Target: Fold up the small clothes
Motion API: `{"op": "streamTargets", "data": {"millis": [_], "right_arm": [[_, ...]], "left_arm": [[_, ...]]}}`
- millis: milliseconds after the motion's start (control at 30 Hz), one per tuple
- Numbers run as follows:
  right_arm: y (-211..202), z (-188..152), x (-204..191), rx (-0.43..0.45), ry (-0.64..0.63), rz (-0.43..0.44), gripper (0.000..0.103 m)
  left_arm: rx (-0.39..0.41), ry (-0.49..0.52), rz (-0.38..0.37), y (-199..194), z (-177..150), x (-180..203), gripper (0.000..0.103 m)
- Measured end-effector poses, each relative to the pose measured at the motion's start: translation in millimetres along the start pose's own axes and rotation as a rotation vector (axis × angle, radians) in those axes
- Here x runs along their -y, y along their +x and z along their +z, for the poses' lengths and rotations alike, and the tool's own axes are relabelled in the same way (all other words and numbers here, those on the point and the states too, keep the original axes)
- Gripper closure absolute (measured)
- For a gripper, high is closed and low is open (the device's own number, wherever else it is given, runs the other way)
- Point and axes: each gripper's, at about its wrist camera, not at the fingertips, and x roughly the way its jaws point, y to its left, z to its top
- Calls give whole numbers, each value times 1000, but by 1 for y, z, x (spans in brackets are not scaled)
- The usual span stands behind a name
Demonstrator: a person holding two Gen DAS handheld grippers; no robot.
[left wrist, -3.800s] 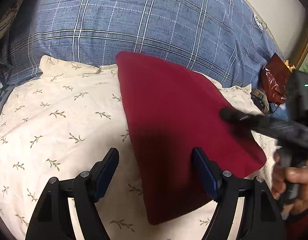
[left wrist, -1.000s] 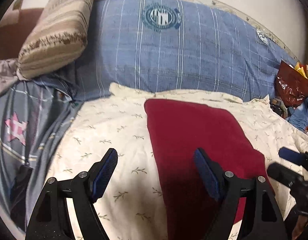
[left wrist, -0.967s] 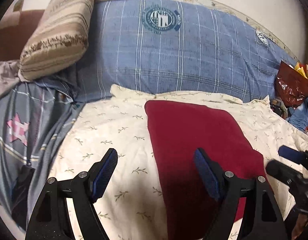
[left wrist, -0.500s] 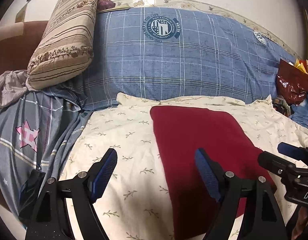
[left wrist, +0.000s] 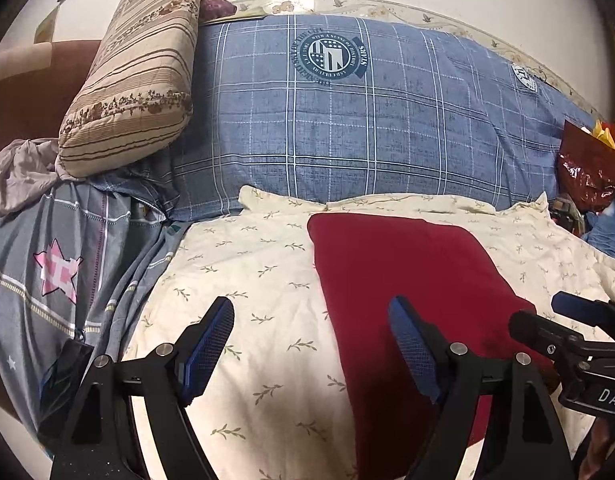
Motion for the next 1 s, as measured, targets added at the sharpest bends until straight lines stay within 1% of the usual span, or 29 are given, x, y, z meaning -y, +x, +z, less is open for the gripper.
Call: {"op": "streamTargets", "data": {"millis": [600,1000], "right_arm": [[5,1,2,-27,29,13,19],[8,2,3,-28,33,13,19]], "left_arm": [[-2,20,-5,6,0,3,23],[-3,29,-4,8,0,6,23]]}}
